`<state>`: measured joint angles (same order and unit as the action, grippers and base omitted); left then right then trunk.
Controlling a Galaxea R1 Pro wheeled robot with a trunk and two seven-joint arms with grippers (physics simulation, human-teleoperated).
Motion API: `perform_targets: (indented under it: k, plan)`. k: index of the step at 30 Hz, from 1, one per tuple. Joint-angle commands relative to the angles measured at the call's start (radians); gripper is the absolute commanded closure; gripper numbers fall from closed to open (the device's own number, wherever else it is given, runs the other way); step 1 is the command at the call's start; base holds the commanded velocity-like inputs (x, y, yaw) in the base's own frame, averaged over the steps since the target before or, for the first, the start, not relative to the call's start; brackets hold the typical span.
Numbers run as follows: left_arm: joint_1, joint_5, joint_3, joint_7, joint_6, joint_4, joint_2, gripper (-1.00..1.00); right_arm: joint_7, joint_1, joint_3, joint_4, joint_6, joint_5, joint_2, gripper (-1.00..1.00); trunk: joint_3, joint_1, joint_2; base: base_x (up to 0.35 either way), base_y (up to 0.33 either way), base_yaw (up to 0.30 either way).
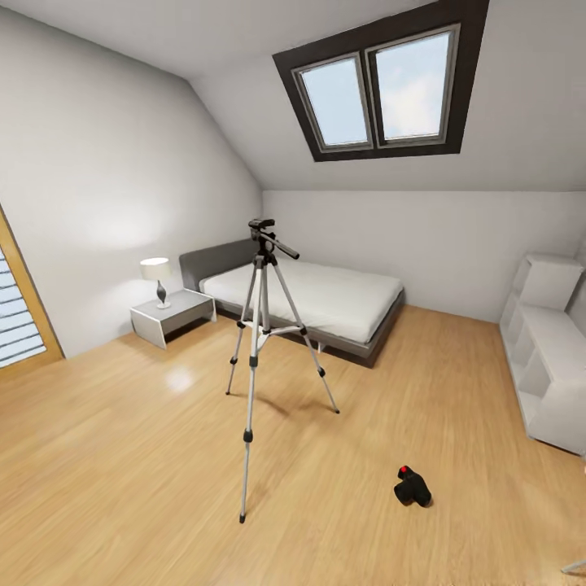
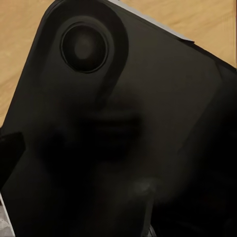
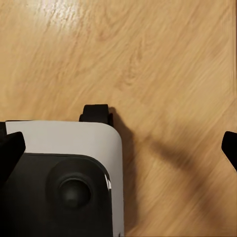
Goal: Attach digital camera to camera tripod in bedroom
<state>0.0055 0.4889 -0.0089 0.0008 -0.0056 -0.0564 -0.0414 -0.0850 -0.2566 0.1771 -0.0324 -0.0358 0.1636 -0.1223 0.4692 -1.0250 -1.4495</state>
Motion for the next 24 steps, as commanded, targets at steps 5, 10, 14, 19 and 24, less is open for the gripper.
perform_targets:
  k: [5,10,14,19,24]
  plan:
    - [0.001,0.010,0.000,0.000,-0.001,-0.002,0.000,-1.00,-0.002,-0.001,0.009,-0.001,-0.002,0.010,-0.001,-1.00,0.001,0.000,0.000,0.003,-0.004,-0.238]
    - [0.001,0.012,0.001,0.000,-0.001,-0.002,0.000,-1.00,-0.002,0.000,0.009,-0.001,-0.002,0.010,-0.001,-1.00,0.001,0.000,0.000,0.001,-0.001,-0.245]
    - [0.001,0.013,0.001,0.000,-0.001,-0.002,0.000,-1.00,-0.002,0.004,0.009,-0.001,-0.001,0.010,0.000,-1.00,0.001,0.000,0.000,0.000,0.000,-0.247]
    - [0.001,0.013,0.000,-0.001,-0.001,-0.003,0.000,-1.00,-0.002,0.007,0.009,-0.001,-0.001,0.010,0.000,-1.00,0.001,0.000,0.000,0.000,0.000,-0.247]
    - [0.001,0.008,-0.001,-0.001,-0.001,-0.003,0.000,-1.00,-0.002,0.008,0.009,-0.001,-0.002,0.010,0.000,-1.00,0.001,0.000,0.000,0.026,-0.008,-0.247]
